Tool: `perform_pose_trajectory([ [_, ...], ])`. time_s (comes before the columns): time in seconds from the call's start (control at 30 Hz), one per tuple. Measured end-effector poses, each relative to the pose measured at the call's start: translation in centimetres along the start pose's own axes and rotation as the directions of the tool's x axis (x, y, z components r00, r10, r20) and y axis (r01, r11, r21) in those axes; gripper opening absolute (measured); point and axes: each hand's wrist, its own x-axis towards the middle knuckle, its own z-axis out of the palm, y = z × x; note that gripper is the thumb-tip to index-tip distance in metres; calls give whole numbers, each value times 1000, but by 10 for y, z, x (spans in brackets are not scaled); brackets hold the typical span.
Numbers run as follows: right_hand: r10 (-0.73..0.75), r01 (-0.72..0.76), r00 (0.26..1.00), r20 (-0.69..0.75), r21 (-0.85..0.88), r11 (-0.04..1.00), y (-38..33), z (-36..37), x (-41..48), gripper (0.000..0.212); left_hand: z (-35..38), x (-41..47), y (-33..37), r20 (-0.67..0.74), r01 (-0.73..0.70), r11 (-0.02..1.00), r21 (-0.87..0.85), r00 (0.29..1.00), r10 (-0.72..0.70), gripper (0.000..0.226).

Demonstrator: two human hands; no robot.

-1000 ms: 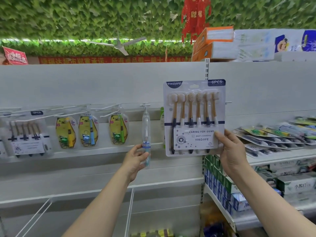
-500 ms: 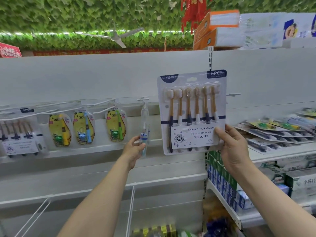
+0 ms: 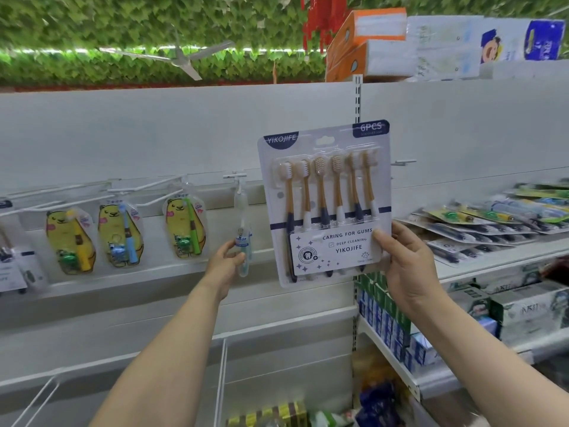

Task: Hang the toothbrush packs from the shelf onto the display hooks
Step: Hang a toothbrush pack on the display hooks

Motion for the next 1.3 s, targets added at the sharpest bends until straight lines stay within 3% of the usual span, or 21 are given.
perform_pose_trajectory([
  [0.1, -2, 1, 1000, 14, 16, 1000, -6, 0, -7, 49, 0, -17, 4, 38, -17, 1000, 17, 999, 17, 54],
  [0.33, 8, -7, 1000, -20, 55, 998, -13, 7, -29, 19, -2, -107, 36, -55, -193, 980, -56, 980, 190, 53],
  [0.43, 32, -27, 998, -46, 107, 994, -15, 22, -41, 21, -8, -154, 48, -33, -257, 957, -134, 966, 255, 53],
  [0.53, 32, -24, 998, -56, 131, 991, -17, 42, -53, 32, -15, -193, 57, 5, -282, 935, -214, 957, 290, 69],
  [0.63, 41, -32, 997, -61, 142, 989, -15, 64, -66, 31, -23, -222, 63, 75, -282, 926, -251, 948, 309, 82],
  [0.7, 42, -35, 998, -54, 125, 991, -15, 79, -76, 27, -27, -237, 66, 84, -272, 931, -242, 950, 299, 76],
  [0.8, 65, -59, 997, -47, 118, 991, -16, 100, -93, 29, -35, -258, 69, 65, -295, 937, -188, 948, 312, 49],
  [0.93, 96, -95, 995, -3, 84, 992, -15, 124, -112, 39, -59, -280, 68, -44, -345, 928, -143, 938, 343, 20],
  [1.3, 137, -133, 974, 180, -34, 991, -6, 202, -139, 31, -143, -324, 79, -212, -375, 918, -128, 914, 344, 15],
])
